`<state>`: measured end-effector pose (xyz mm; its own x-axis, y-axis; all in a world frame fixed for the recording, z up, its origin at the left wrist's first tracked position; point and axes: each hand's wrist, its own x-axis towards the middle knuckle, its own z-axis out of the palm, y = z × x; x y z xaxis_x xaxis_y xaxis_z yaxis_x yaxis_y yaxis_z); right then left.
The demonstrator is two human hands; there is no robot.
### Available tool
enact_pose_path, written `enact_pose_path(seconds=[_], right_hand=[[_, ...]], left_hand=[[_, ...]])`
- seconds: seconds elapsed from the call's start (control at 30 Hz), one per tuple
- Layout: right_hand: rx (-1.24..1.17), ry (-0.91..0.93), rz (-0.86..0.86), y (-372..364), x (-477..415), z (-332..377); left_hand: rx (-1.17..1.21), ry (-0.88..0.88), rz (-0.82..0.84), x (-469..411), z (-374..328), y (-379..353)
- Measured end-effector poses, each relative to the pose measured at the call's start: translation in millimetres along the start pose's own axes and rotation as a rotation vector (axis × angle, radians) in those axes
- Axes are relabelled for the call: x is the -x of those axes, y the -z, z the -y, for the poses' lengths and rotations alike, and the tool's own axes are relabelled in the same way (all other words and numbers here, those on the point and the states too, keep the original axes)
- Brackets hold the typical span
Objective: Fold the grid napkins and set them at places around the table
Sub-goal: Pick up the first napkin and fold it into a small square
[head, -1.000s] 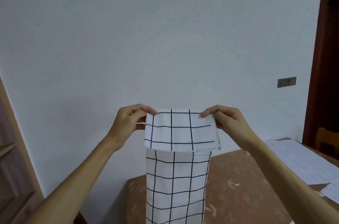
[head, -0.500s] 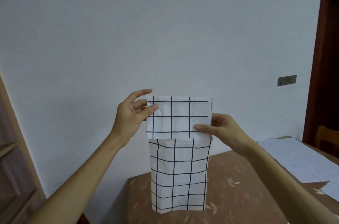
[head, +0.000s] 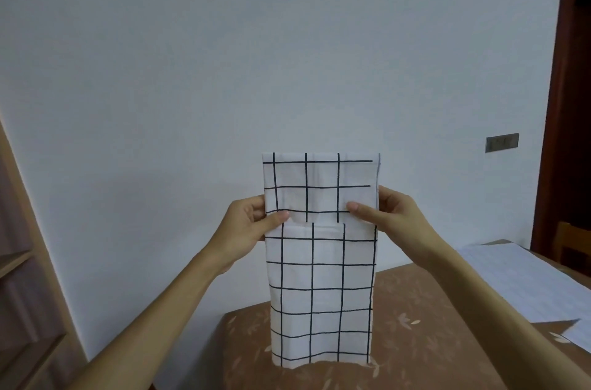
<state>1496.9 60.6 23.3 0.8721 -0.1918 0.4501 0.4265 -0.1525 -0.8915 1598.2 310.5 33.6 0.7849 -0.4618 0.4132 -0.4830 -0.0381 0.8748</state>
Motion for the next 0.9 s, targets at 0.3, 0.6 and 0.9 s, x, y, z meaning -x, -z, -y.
enact_pose_path(seconds=[0.3, 0.6, 0.9], right_hand=[[0.138, -0.005, 0.024, 6, 3, -2], [0.084, 0.095, -0.002, 8, 5, 0], [0.018, 0.013, 0.043, 8, 3, -2]], left_hand=[[0.002, -0.085, -0.031, -2, -7, -3], [-0.126, -0.141, 0.052, 1, -8, 7], [-0.015, -0.089, 0.026, 4, -10, 17]])
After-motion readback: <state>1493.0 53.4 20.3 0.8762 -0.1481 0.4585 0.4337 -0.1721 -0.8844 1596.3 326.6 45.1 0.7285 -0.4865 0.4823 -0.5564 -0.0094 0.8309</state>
